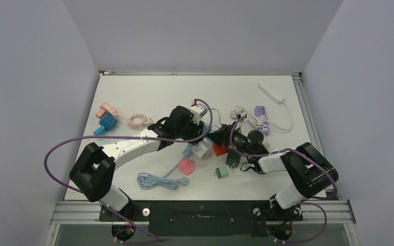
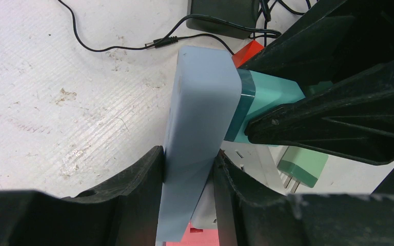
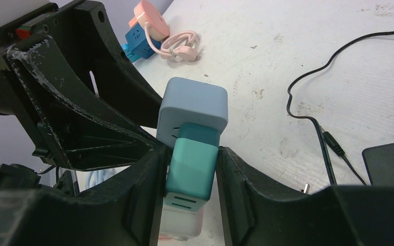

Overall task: Pull the plug off the socket
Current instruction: Remove the plug from the socket.

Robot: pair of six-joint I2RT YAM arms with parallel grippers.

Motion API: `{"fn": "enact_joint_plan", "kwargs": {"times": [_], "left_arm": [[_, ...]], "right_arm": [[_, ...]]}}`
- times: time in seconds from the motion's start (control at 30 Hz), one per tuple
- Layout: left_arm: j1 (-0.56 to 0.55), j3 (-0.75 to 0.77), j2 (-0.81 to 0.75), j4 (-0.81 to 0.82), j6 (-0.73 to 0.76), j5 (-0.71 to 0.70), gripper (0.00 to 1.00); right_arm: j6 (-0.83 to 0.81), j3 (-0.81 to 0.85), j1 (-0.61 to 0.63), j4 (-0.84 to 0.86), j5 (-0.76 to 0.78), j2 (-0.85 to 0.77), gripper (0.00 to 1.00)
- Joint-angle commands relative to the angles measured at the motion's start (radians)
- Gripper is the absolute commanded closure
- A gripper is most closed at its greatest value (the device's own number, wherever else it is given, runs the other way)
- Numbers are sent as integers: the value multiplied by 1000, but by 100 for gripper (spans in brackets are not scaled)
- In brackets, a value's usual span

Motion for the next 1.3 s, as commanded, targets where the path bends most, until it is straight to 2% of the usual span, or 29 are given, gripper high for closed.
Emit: {"fn": "enact_joint_plan", "kwargs": {"times": [0.0, 0.17, 0.4, 0.63, 0.73, 0.9, 1.0, 1.17, 1.27], "left_arm": [[0, 48, -24, 58, 1, 2, 100], [4, 59, -63, 48, 61, 53, 100], [46, 63, -129, 34, 126, 226, 100], [55, 68, -130, 29, 121, 260, 100], [51, 62, -127, 30, 117, 186, 100], [4, 74, -106, -39, 158, -158, 100], [-23, 76, -96, -58, 172, -275, 100], [-35, 81, -89, -72, 177, -336, 100], [-31, 81, -96, -67, 170, -301, 100]], "right_arm": [[-27, 7, 20, 73, -31, -8, 63], [-57, 11, 20, 47, -24, -12, 68], [-103, 12, 19, -13, 4, -40, 77], [-108, 17, 20, -20, 7, -35, 83], [-106, 18, 21, -26, 9, -35, 87], [-115, 29, 39, -32, -13, -43, 92], [-128, 34, 57, -50, -3, -50, 94], [-130, 32, 60, -50, 0, -55, 95], [-131, 32, 60, -52, 3, -53, 95]]}}
